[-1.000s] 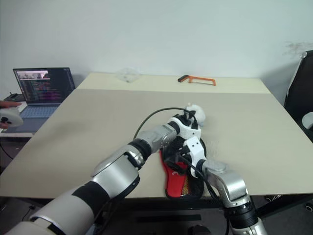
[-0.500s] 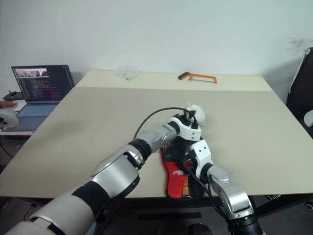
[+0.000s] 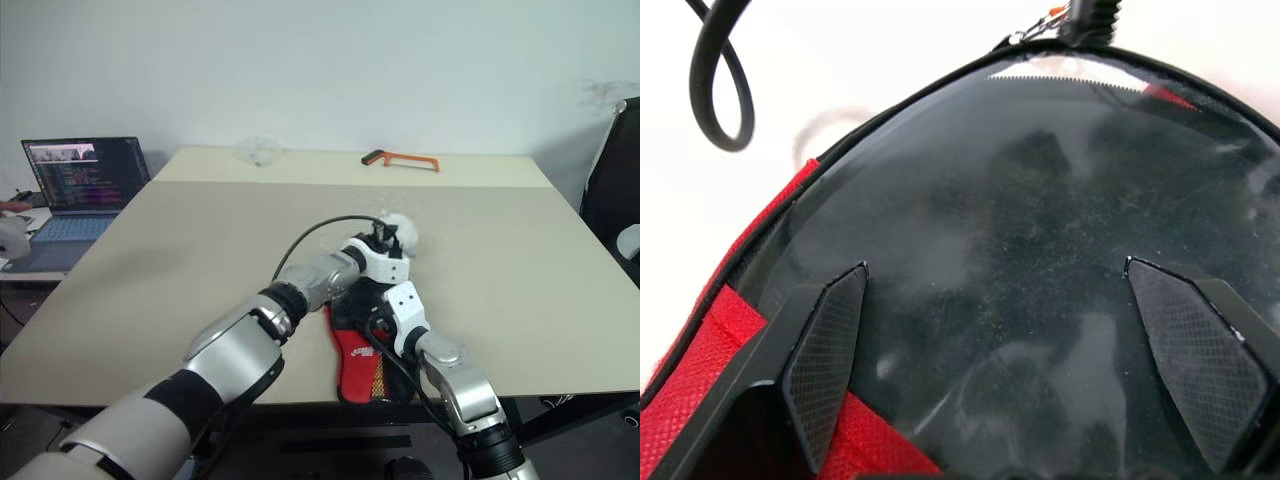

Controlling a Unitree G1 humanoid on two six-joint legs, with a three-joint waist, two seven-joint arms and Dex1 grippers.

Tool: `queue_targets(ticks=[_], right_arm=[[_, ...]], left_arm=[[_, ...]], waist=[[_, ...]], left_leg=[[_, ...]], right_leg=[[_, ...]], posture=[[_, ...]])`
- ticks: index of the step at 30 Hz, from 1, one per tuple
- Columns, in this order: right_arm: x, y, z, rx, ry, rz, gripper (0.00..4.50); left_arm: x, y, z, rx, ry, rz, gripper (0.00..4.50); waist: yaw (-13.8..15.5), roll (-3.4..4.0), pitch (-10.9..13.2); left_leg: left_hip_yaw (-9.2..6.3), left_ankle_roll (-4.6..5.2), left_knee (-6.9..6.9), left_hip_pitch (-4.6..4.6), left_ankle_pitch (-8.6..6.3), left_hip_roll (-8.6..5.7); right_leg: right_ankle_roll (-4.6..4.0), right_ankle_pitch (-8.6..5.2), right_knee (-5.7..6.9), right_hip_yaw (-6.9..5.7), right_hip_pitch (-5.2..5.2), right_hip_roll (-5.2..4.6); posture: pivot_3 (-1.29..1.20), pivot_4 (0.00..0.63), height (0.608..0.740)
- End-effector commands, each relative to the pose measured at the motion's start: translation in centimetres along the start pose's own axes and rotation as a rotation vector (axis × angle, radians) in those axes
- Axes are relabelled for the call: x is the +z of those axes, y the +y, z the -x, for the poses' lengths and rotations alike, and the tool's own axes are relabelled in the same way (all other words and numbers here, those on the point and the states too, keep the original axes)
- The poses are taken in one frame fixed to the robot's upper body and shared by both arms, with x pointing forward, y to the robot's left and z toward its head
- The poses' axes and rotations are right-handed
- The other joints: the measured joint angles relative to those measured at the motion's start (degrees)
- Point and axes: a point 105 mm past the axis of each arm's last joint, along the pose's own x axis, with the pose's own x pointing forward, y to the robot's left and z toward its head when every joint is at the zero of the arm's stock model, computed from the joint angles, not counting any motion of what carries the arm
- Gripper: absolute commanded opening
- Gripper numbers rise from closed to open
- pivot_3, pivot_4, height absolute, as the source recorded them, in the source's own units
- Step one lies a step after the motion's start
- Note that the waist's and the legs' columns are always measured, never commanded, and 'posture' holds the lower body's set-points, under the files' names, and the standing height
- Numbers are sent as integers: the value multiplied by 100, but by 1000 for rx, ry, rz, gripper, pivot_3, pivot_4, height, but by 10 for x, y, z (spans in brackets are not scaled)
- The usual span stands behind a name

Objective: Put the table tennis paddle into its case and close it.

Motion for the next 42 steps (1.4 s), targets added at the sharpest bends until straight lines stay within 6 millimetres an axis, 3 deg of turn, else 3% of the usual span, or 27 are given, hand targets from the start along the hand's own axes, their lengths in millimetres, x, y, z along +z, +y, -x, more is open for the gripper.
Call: queue_targets(ticks=[1, 15, 26, 35, 42], right_arm=[[-71, 11, 3, 32, 280, -116, 4500], [-72, 15, 6, 35, 289, -121, 4500], [-73, 17, 11, 38, 300, -126, 4500], [-71, 20, 14, 32, 301, -131, 4500], [-72, 21, 18, 22, 302, -141, 4500]], left_arm=[[19, 27, -9, 49, -63, -7, 431], [49, 30, -11, 80, -210, -281, 431], [46, 30, -14, 92, -182, -473, 431], [60, 19, -15, 63, -245, -598, 431], [65, 12, -15, 48, -261, -592, 431]], waist=[[-1, 0, 0], [-1, 0, 0], [10, 1, 0], [23, 1, 1], [46, 1, 1]], left_leg=[[0, 0, -2, 13, 0, 0], [-20, 0, -3, 25, -1, 0], [-37, -1, -4, 21, -1, -2], [-43, -1, -6, 19, -2, -3], [-47, -2, -7, 17, -3, -9]], right_leg=[[-1, -1, -1, 0, 13, 0], [-3, -4, -6, -10, 43, -2], [0, -10, -10, -23, 43, -3], [-3, -15, -10, -27, 42, -9], [-1, -18, -11, -30, 43, -17]], posture=[[0, 150, 740], [0, 150, 740], [0, 150, 740], [0, 150, 740], [0, 150, 740]])
